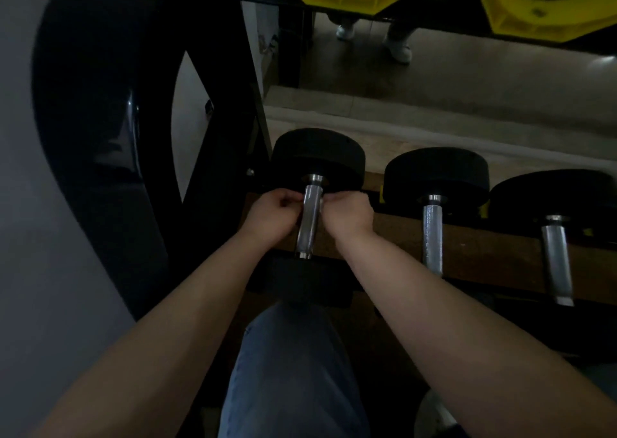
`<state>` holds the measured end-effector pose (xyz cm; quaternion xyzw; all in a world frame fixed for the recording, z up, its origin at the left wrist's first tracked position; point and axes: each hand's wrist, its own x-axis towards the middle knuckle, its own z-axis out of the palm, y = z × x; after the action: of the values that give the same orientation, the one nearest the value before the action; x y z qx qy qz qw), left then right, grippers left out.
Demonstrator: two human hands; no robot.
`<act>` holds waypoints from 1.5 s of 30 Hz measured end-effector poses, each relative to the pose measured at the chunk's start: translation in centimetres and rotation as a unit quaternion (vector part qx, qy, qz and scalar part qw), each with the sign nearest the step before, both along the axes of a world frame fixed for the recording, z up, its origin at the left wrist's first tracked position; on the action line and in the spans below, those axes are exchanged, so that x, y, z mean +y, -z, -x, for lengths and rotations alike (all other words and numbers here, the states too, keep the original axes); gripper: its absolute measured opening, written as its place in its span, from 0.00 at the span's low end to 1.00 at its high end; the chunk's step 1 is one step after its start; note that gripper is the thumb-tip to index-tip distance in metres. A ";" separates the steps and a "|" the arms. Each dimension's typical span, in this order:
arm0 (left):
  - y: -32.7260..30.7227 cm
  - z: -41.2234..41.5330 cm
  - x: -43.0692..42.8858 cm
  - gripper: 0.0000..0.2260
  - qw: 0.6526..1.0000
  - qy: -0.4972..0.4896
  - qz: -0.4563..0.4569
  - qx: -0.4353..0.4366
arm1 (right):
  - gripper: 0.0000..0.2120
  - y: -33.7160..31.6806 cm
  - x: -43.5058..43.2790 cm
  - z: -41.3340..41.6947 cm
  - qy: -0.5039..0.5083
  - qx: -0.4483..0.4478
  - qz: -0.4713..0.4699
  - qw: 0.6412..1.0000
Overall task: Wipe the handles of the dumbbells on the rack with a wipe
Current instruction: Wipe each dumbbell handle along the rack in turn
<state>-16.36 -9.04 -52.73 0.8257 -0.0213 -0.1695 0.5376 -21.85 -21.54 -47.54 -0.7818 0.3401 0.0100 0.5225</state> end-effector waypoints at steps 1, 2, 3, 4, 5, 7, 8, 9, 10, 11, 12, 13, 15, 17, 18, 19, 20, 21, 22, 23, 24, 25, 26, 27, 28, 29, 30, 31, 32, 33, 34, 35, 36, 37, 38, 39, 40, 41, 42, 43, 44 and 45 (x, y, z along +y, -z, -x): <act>-0.1 0.0 0.0 0.08 1.000 0.000 -0.001 0.001 | 0.10 -0.1 -0.1 -0.6 0.022 -0.003 -0.031 0.999; -0.1 0.1 0.0 0.09 1.000 0.000 -0.002 0.000 | 0.09 -0.2 -0.3 -1.0 0.028 0.003 -0.057 0.998; -0.1 0.1 0.0 0.09 1.000 -0.001 -0.005 -0.003 | 0.07 -0.4 -0.5 -0.9 0.014 0.021 -0.071 0.997; -0.1 0.0 -0.1 0.08 1.000 -0.002 -0.006 -0.005 | 0.06 -0.5 -0.8 -0.4 -0.022 0.050 -0.067 0.996; 0.0 0.0 -0.1 0.08 1.000 -0.006 -0.005 -0.006 | 0.04 -0.6 -1.2 0.2 -0.070 0.091 -0.052 0.992; 0.1 -0.1 -0.1 0.07 1.000 -0.012 -0.003 -0.003 | 0.05 -0.5 -1.9 1.5 -0.163 0.180 -0.033 0.969; 0.2 -0.1 -0.1 0.08 1.000 -0.010 -0.004 -0.002 | 0.07 -0.1 -2.0 1.9 -0.192 0.210 -0.037 0.958; 0.3 -0.1 -0.1 0.08 1.000 -0.007 -0.005 -0.004 | 0.09 0.2 -2.0 2.0 -0.198 0.220 -0.047 0.954; 0.4 -0.1 -0.1 0.08 1.000 -0.004 -0.003 -0.006 | 0.10 0.3 -1.9 1.9 -0.183 0.218 -0.057 0.957; 0.4 0.0 -0.1 0.08 1.000 -0.003 -0.003 -0.010 | 0.08 0.3 -1.7 1.8 -0.153 0.207 -0.066 0.964; 0.4 -0.1 -0.1 0.08 1.000 -0.002 -0.005 -0.012 | 0.06 0.5 -1.6 1.4 -0.115 0.185 -0.079 0.973; 0.3 -0.1 -0.1 0.08 1.000 -0.002 -0.009 -0.013 | 0.05 0.7 -1.6 0.9 -0.073 0.156 -0.103 0.980; 0.2 -0.1 -0.1 0.08 1.000 0.000 -0.008 -0.013 | 0.08 1.2 -1.8 -0.4 -0.007 0.088 -0.165 0.982; 0.1 -0.1 -0.1 0.08 1.000 0.007 -0.006 -0.014 | 0.11 1.8 -2.0 -1.2 0.008 0.066 -0.196 0.978; 0.1 -0.1 -0.1 0.08 1.000 0.009 -0.007 -0.014 | 0.10 1.8 -2.1 -1.2 -0.005 0.073 -0.194 0.978; 0.1 -0.1 -0.1 0.08 1.000 0.009 -0.009 -0.015 | 0.08 1.8 -2.2 -0.9 -0.030 0.091 -0.186 0.978; 0.2 -0.2 -0.1 0.08 1.000 0.008 -0.010 -0.015 | 0.07 1.7 -2.5 -0.3 -0.065 0.121 -0.177 0.975; 0.2 -0.2 -0.1 0.08 1.000 0.006 -0.011 -0.013 | 0.07 1.8 -2.8 0.3 -0.104 0.157 -0.173 0.967; 0.3 -0.3 -0.2 0.08 1.000 0.004 -0.012 -0.010 | 0.07 1.8 -3.1 0.8 -0.140 0.191 -0.175 0.956; 0.3 -0.3 -0.3 0.08 1.000 0.004 -0.013 -0.008 | 0.08 1.9 -3.2 1.1 -0.166 0.214 -0.179 0.946; 0.4 -0.2 -0.3 0.08 1.000 0.004 -0.013 -0.005 | 0.08 2.1 -3.3 1.2 -0.173 0.220 -0.185 0.942; 0.3 -0.2 -0.3 0.07 1.000 0.004 -0.011 -0.003 | 0.08 2.2 -3.3 0.9 -0.156 0.212 -0.190 0.946; 0.2 -0.2 -0.3 0.07 1.000 0.003 -0.008 0.000 | 0.08 2.3 -3.2 0.5 -0.120 0.191 -0.192 0.955; 0.1 -0.1 -0.3 0.06 1.000 0.003 -0.007 0.002 | 0.08 2.4 -3.1 -0.1 -0.079 0.164 -0.195 0.964; 0.1 0.0 -0.2 0.06 1.000 0.004 -0.006 0.004 | 0.08 2.5 -3.0 -0.6 -0.042 0.131 -0.203 0.969; 0.0 0.0 -0.2 0.06 1.000 0.004 -0.005 0.007 | 0.09 2.7 -2.8 -1.1 -0.015 0.099 -0.220 0.970; -0.1 0.1 -0.2 0.06 1.000 0.005 -0.004 0.010 | 0.08 2.7 -2.6 -1.4 0.003 0.073 -0.239 0.968; -0.1 0.1 -0.2 0.07 1.000 0.005 -0.004 0.012 | 0.08 2.8 -2.4 -1.5 0.008 0.058 -0.249 0.967; -0.1 0.1 -0.1 0.07 1.000 0.004 -0.004 0.013 | 0.07 2.8 -2.4 -1.4 0.001 0.061 -0.245 0.968; 0.0 0.1 -0.1 0.07 1.000 0.001 -0.003 0.013 | 0.07 2.7 -2.4 -0.9 -0.021 0.083 -0.235 0.968; 0.0 0.1 -0.1 0.07 1.000 0.000 -0.002 0.013 | 0.06 2.6 -2.7 -0.3 -0.054 0.123 -0.227 0.965; 0.0 0.1 -0.1 0.07 1.000 0.000 -0.004 0.012 | 0.05 2.6 -3.0 0.3 -0.094 0.169 -0.230 0.954; -0.1 0.1 -0.2 0.07 1.000 -0.001 -0.007 0.012 | 0.07 2.7 -3.4 0.7 -0.129 0.207 -0.246 0.938; -0.1 0.0 -0.2 0.07 1.000 -0.002 -0.006 0.014 | 0.08 2.8 -3.7 0.9 -0.149 0.228 -0.264 0.925; 0.0 0.0 -0.2 0.07 1.000 -0.004 -0.005 0.017 | 0.09 3.0 -3.9 0.8 -0.149 0.234 -0.276 0.920; 0.0 0.0 -0.2 0.07 1.000 -0.005 -0.003 0.020 | 0.09 3.1 -3.8 0.4 -0.133 0.229 -0.284 0.922; -0.1 0.1 -0.2 0.08 1.000 -0.003 -0.003 0.024 | 0.07 3.2 -3.6 -0.2 -0.099 0.210 -0.294 0.927; -0.1 0.1 -0.2 0.08 1.000 -0.001 -0.003 0.027 | 0.07 3.3 -3.3 -0.9 -0.053 0.180 -0.313 0.931; -0.1 0.1 -0.2 0.08 1.000 0.001 -0.003 0.026 | 0.07 3.2 -3.1 -1.6 -0.005 0.143 -0.341 0.929; -0.2 0.1 -0.1 0.08 1.000 0.000 -0.006 0.022 | 0.08 3.2 -3.1 -2.4 0.029 0.110 -0.368 0.923; -0.2 0.1 0.0 0.08 1.000 -0.003 -0.012 0.015 | 0.09 3.1 -3.3 -2.9 0.043 0.090 -0.388 0.916; -0.4 0.1 0.2 0.08 1.000 -0.012 -0.019 0.008 | 0.09 2.9 -3.5 -3.1 0.036 0.082 -0.398 0.913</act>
<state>-16.50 -8.89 -52.36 0.8346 -0.0037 -0.1696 0.5241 -18.78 -25.03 -50.45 -0.4926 0.3776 0.1901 0.7607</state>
